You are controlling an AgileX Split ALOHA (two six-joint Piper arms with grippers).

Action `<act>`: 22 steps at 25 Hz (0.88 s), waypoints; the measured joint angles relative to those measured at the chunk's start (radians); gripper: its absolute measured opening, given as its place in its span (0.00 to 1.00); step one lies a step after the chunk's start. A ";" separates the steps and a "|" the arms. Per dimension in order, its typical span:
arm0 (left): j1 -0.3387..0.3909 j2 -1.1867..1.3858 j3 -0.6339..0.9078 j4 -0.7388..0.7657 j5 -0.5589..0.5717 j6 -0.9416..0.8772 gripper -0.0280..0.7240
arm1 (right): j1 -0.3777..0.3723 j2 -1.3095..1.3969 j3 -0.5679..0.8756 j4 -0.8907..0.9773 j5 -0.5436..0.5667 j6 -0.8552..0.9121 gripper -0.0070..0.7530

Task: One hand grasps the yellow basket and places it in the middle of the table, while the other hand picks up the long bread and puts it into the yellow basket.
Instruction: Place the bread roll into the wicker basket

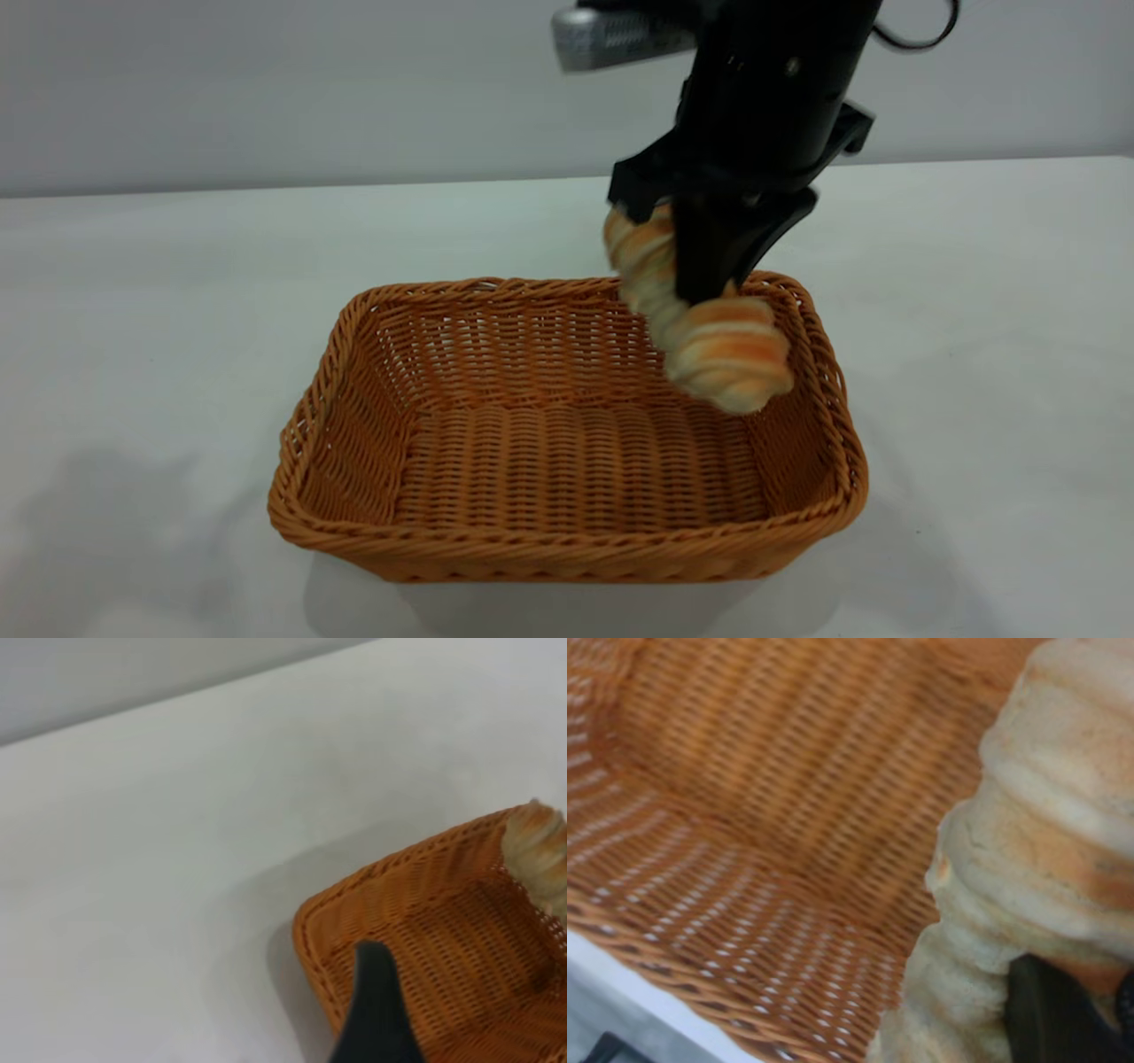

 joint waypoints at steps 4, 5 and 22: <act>0.000 -0.064 0.030 0.082 0.017 -0.085 0.83 | 0.019 0.030 0.000 0.035 -0.015 -0.032 0.08; 0.000 -0.077 0.040 0.104 0.021 -0.112 0.83 | 0.022 0.038 0.000 0.037 -0.016 -0.035 0.08; 0.000 -0.428 0.219 0.293 0.128 -0.310 0.83 | 0.022 0.138 0.000 0.006 -0.073 -0.044 0.58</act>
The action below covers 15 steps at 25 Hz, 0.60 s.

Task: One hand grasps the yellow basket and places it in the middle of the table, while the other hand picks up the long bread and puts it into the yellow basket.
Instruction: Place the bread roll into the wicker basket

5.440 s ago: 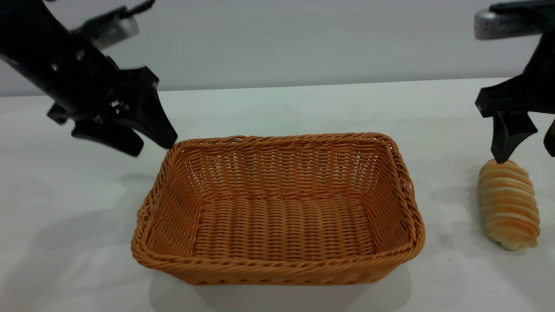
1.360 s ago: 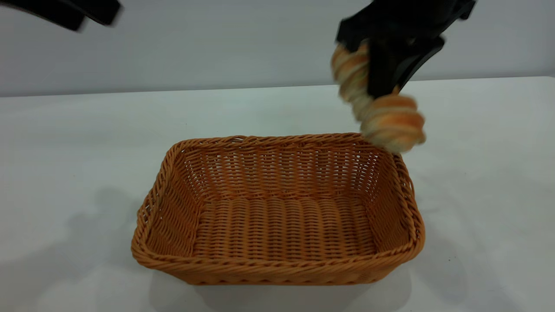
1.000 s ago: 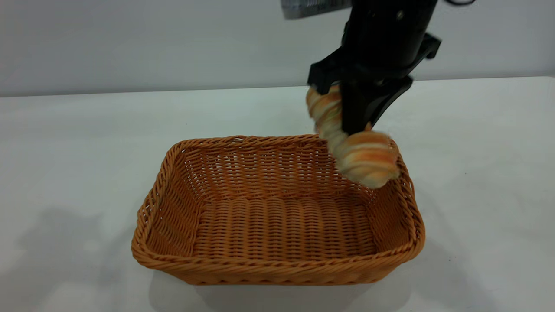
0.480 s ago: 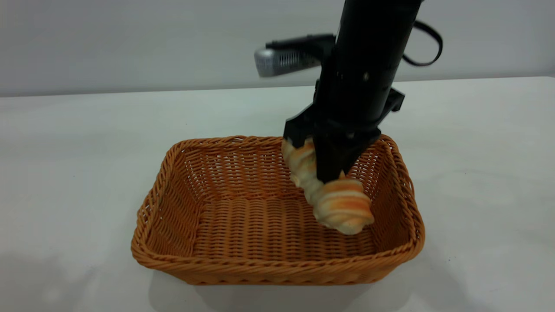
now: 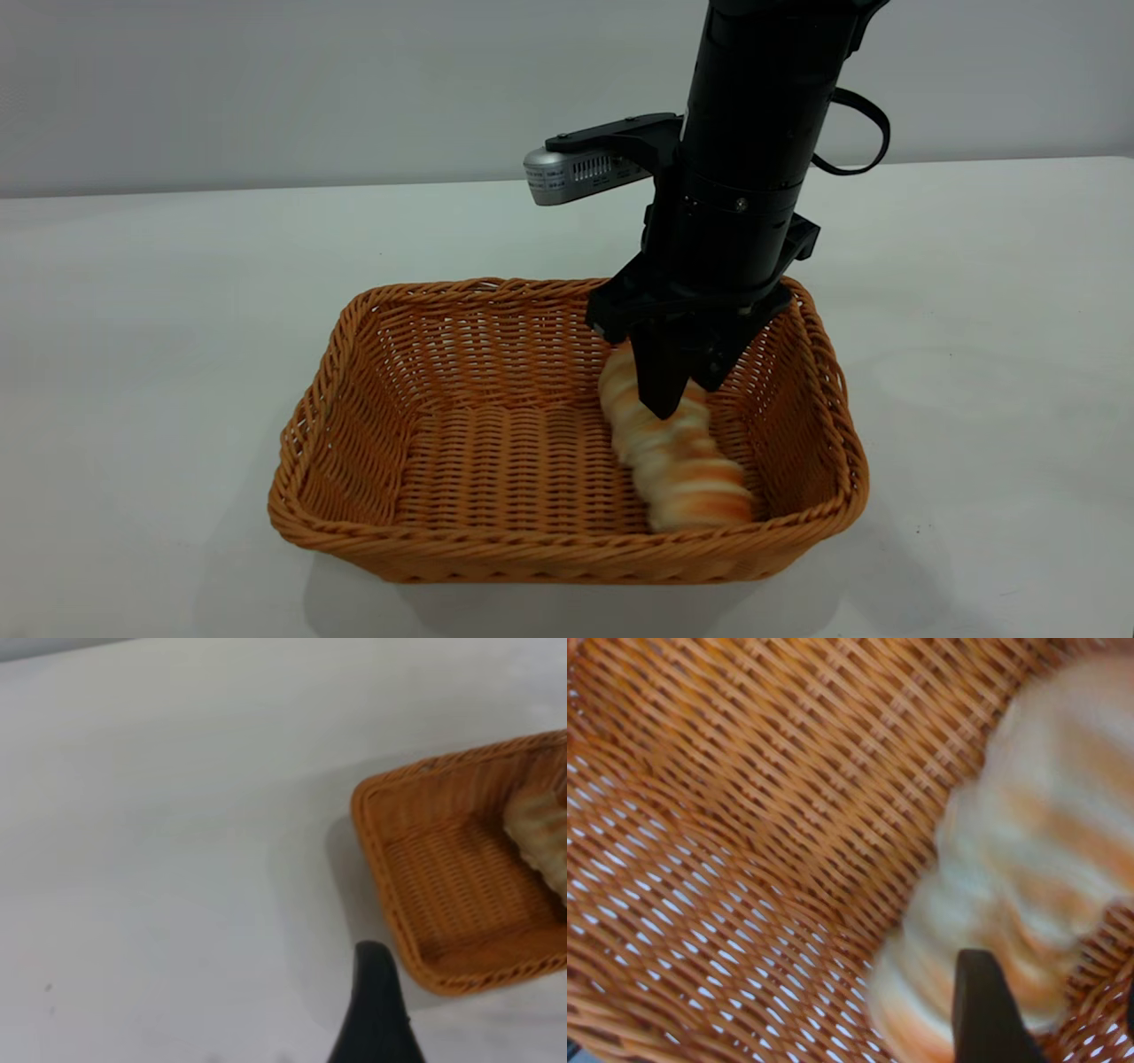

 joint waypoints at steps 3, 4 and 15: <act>0.000 -0.069 0.035 0.037 0.025 -0.020 0.83 | 0.000 0.000 0.000 -0.006 0.008 -0.029 0.63; 0.000 -0.089 0.049 0.040 0.034 -0.023 0.83 | 0.000 0.000 0.000 -0.006 0.010 -0.038 0.63; 0.000 -0.377 0.194 0.076 0.129 -0.024 0.83 | -0.002 -0.142 0.000 -0.096 0.054 -0.046 0.63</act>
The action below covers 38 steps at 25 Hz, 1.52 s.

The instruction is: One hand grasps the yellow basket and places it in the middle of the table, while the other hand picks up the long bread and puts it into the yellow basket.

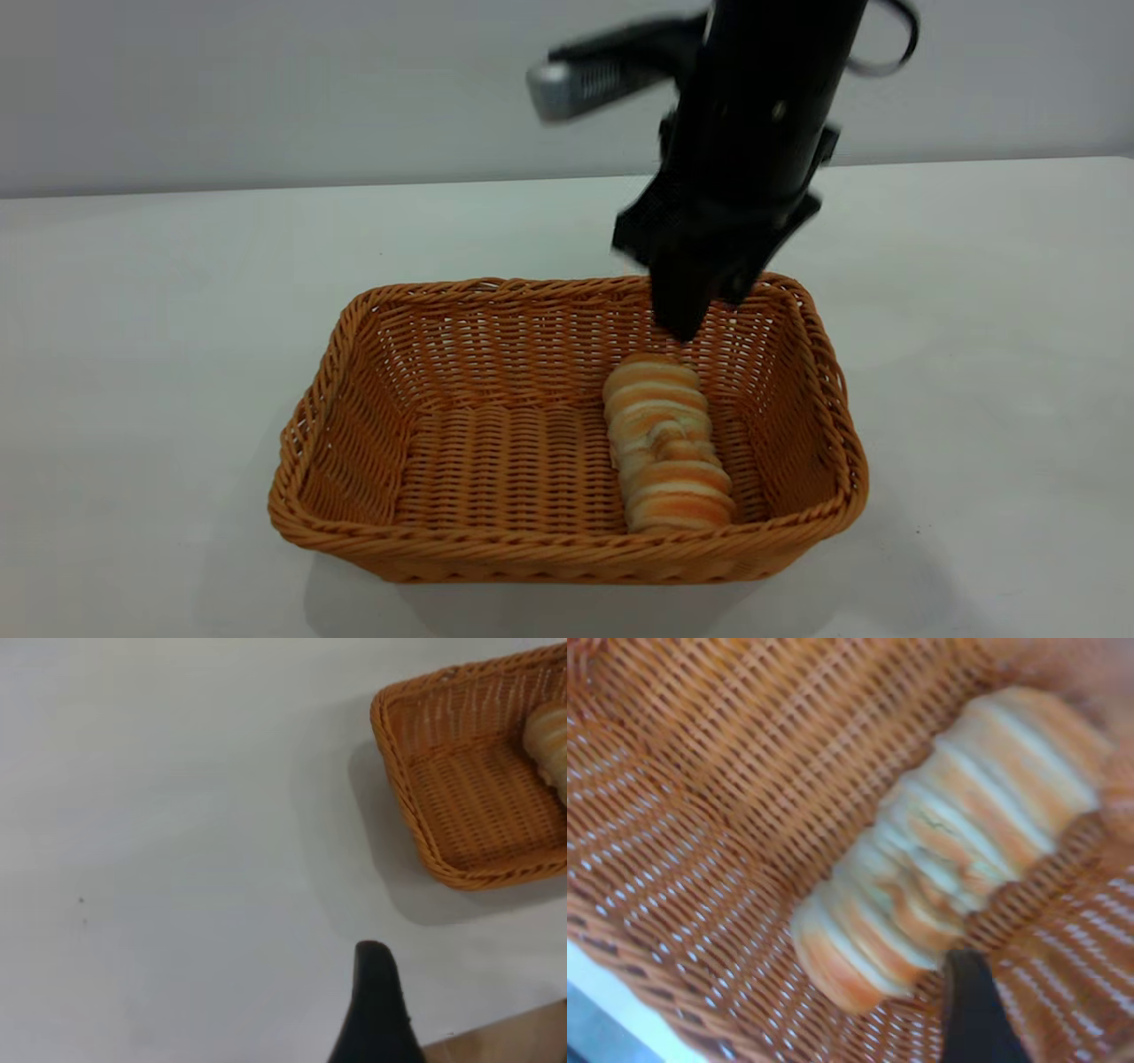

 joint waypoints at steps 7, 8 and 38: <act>0.000 -0.109 0.076 0.099 0.059 -0.075 0.83 | 0.000 -0.195 0.000 -0.094 0.076 0.059 0.63; 0.000 -0.117 0.085 0.117 0.064 -0.100 0.83 | 0.000 -0.231 0.000 -0.102 0.090 0.067 0.63; 0.000 -0.408 0.175 0.263 0.153 -0.286 0.83 | 0.000 -1.209 0.171 -0.127 0.418 0.172 0.63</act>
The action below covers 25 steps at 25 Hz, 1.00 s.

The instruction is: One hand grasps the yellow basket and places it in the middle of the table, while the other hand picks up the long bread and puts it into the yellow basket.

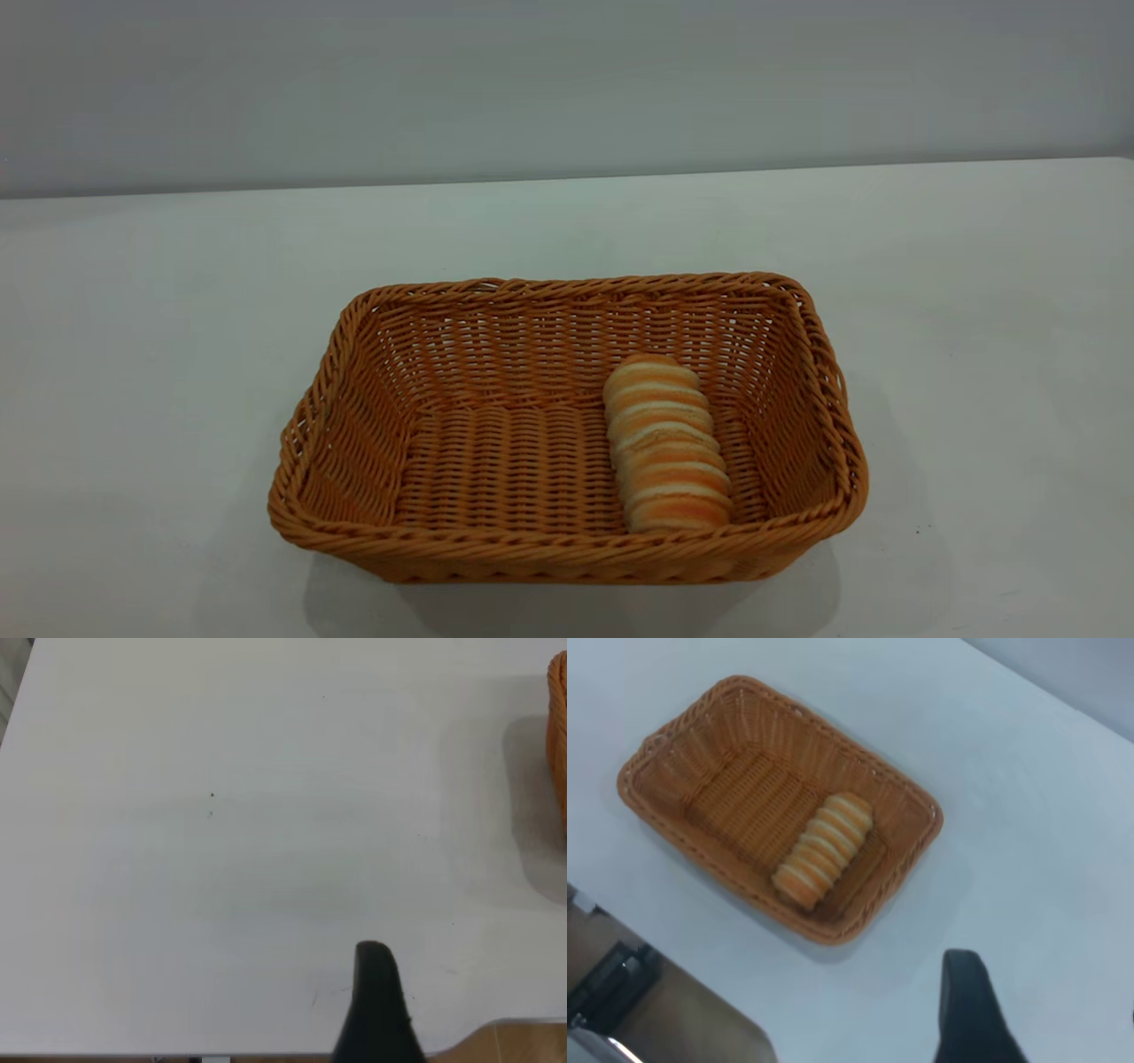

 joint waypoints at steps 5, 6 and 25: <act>0.000 -0.002 0.000 0.000 0.000 0.000 0.83 | 0.000 -0.258 0.225 -0.001 0.000 0.039 0.63; 0.000 -0.002 0.000 0.000 0.000 0.000 0.83 | 0.000 -0.313 0.279 -0.001 0.000 0.043 0.63; 0.000 -0.004 0.000 0.000 0.000 0.000 0.83 | 0.000 -0.817 0.781 -0.020 -0.103 0.052 0.63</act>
